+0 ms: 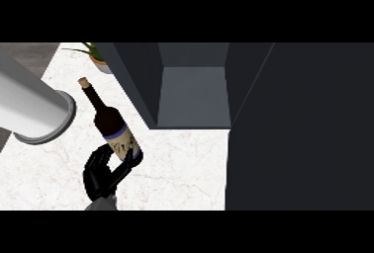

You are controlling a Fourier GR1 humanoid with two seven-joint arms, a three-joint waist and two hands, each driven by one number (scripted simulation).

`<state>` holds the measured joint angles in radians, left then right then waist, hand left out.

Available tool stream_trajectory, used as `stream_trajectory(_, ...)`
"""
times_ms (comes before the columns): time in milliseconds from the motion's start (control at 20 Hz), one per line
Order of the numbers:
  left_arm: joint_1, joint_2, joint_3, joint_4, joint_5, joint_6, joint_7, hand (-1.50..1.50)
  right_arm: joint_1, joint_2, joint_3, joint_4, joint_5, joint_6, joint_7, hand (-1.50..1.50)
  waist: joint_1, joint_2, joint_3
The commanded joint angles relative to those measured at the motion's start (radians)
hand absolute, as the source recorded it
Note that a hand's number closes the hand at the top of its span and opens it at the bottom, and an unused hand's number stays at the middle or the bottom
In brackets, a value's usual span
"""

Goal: Pick up the wine, place it into the cabinet and close the cabinet

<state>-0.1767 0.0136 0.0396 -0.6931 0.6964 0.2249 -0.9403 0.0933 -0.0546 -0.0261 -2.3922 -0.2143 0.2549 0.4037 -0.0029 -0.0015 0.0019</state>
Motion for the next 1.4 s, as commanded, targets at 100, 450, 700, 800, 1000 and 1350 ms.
stream_trajectory(100,-0.036,-0.011,-0.018,0.064,-0.012,0.021,-0.028,1.5,0.004,-0.006,-0.059,0.087,-0.012,0.042,-0.097,-1.5,0.0,0.001,-0.002)
stream_trajectory(450,0.186,0.164,-0.287,0.043,-0.18,-0.429,0.015,1.5,-0.003,0.014,-0.001,0.046,0.034,-0.001,-0.032,-1.5,0.01,0.001,-0.002)
stream_trajectory(700,0.206,0.19,-0.256,0.016,-0.186,-0.513,-0.058,1.5,-0.008,0.033,0.03,0.027,0.067,-0.015,-0.038,-1.5,0.004,0.001,-0.002)
stream_trajectory(800,0.199,0.182,-0.252,-0.042,-0.194,-0.526,-0.042,1.5,-0.063,0.0,-0.017,-0.005,-0.004,-0.039,0.058,-1.5,0.003,0.001,-0.002)
stream_trajectory(1000,0.269,0.196,-0.278,-0.215,-0.182,-0.539,0.034,1.5,-0.054,0.02,0.026,0.054,0.056,-0.026,0.007,-1.5,0.008,0.001,-0.002)
stream_trajectory(1350,0.465,0.21,-0.344,-0.657,-0.165,-0.417,0.219,1.5,0.01,0.007,-0.042,0.051,-0.024,0.018,-0.053,-1.5,0.007,-0.001,-0.001)
